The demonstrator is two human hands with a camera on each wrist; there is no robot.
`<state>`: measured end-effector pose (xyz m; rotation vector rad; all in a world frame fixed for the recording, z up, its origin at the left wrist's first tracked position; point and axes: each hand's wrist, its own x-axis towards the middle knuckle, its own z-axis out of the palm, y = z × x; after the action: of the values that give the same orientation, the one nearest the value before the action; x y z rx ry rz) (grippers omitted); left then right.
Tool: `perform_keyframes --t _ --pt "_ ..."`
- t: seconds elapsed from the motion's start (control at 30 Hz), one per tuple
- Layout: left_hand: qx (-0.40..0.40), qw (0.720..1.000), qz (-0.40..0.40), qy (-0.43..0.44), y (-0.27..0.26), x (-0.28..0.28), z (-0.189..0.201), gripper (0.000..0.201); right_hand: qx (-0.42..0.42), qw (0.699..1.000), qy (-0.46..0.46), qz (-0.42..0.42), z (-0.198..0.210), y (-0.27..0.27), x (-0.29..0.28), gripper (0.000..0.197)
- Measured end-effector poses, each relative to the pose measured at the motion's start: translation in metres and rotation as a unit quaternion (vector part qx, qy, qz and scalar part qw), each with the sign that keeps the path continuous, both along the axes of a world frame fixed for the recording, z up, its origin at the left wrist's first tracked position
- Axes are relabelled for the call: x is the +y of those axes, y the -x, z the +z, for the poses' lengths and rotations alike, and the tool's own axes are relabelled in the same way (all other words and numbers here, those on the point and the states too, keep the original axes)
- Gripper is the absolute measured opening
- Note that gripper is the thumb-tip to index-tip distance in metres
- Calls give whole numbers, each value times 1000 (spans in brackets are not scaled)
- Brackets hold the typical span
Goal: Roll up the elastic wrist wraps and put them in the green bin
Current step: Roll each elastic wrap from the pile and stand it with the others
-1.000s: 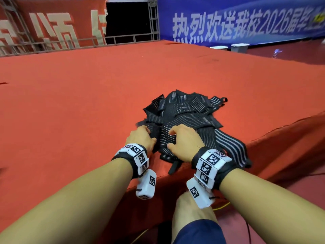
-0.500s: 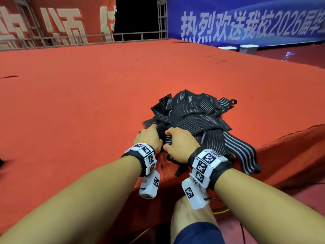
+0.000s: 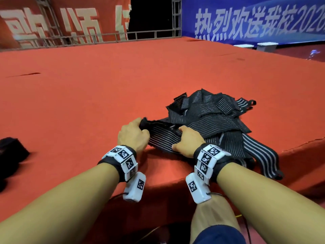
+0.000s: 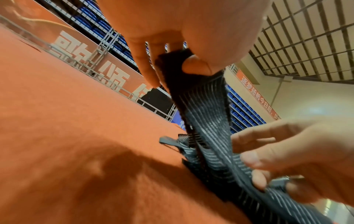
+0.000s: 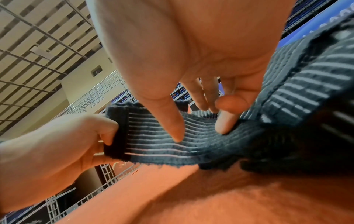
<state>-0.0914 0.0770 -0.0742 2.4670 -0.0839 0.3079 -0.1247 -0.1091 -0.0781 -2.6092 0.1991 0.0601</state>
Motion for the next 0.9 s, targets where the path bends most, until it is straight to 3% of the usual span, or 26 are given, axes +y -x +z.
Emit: perform_keyframes --t 0.13,0.3,0.5,0.67,0.9 --pt "-30 999 4 37 8 23 5 9 8 1000 13 24 -2 -3 20 60" --pt "-56 994 82 34 15 51 15 23 -45 998 -9 39 7 -1 48 20" --pt "-53 989 131 51 19 83 18 24 -140 988 -7 65 30 7 77 31" --pt "-84 971 184 124 19 113 29 21 -153 982 -45 101 30 13 84 52" --pt "-68 961 248 101 15 152 28 8 -149 975 -90 136 15 4 85 21"
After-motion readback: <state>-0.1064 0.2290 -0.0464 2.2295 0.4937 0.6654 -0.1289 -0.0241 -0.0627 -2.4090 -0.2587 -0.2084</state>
